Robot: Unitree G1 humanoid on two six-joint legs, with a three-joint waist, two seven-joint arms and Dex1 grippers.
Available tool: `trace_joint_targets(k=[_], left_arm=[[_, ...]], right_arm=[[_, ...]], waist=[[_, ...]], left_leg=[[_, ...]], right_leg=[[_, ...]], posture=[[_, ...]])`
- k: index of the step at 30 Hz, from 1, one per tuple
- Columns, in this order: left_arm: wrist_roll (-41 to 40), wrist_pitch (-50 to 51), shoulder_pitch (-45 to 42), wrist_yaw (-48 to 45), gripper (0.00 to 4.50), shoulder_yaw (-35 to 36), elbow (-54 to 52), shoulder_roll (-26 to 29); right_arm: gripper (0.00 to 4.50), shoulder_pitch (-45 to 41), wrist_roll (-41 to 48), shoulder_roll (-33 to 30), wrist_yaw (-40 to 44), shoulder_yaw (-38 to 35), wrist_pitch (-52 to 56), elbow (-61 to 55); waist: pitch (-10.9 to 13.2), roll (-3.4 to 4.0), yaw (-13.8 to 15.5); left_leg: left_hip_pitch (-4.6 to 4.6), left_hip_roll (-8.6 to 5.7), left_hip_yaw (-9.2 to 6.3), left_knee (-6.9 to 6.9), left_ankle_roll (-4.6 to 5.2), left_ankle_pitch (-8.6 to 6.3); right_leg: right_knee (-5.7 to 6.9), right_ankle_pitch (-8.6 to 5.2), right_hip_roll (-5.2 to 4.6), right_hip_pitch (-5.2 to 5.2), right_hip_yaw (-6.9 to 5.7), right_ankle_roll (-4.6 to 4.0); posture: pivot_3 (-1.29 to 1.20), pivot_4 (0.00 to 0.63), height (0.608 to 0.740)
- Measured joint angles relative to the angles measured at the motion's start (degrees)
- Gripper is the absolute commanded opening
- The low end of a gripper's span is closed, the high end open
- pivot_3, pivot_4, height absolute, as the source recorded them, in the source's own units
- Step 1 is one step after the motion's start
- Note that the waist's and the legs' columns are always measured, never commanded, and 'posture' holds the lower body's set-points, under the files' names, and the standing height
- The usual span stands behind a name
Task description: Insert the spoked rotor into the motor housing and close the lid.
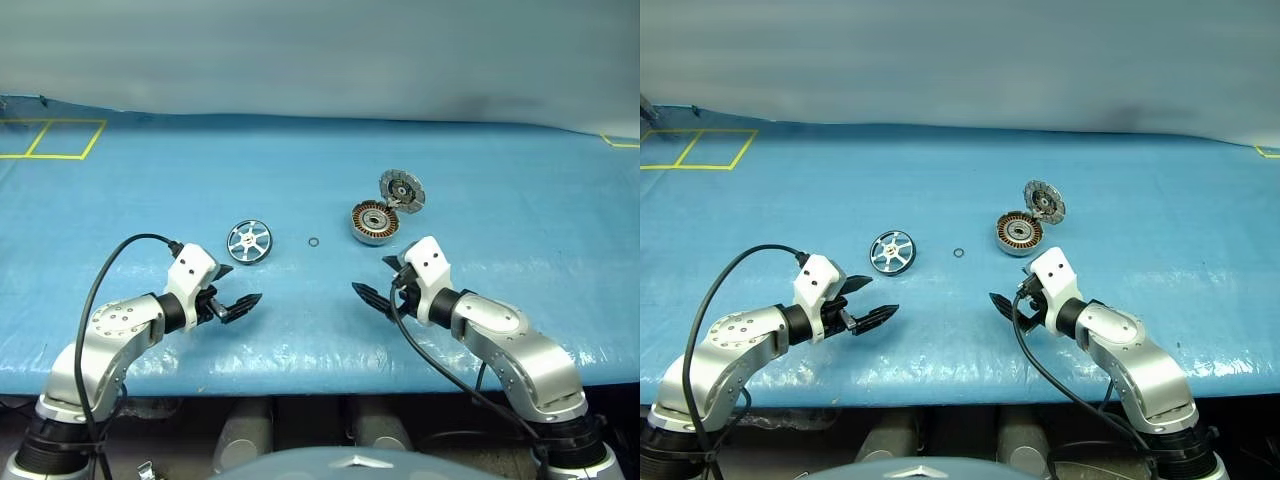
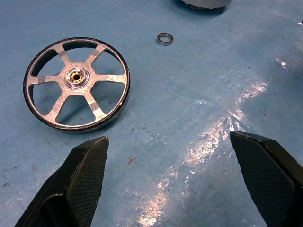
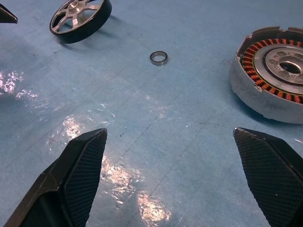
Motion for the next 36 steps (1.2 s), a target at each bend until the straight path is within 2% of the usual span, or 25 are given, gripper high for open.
trace_joint_targets(k=[36], left_arm=[[0.2, 0.0, -0.1, 0.5, 4.48, -0.8, 0.0, -0.5]], right_arm=[[4.50, -1.6, -2.2, -0.4, 1.2, 1.9, 0.0, 1.7]], waist=[[0.0, 0.00, 0.0]], left_leg=[[0.01, 0.00, 0.00, 0.02, 0.00, 0.00]], right_leg=[[0.02, 0.00, 0.00, 0.01, 0.00, 0.01]], posture=[[0.00, 0.150, 0.740]])
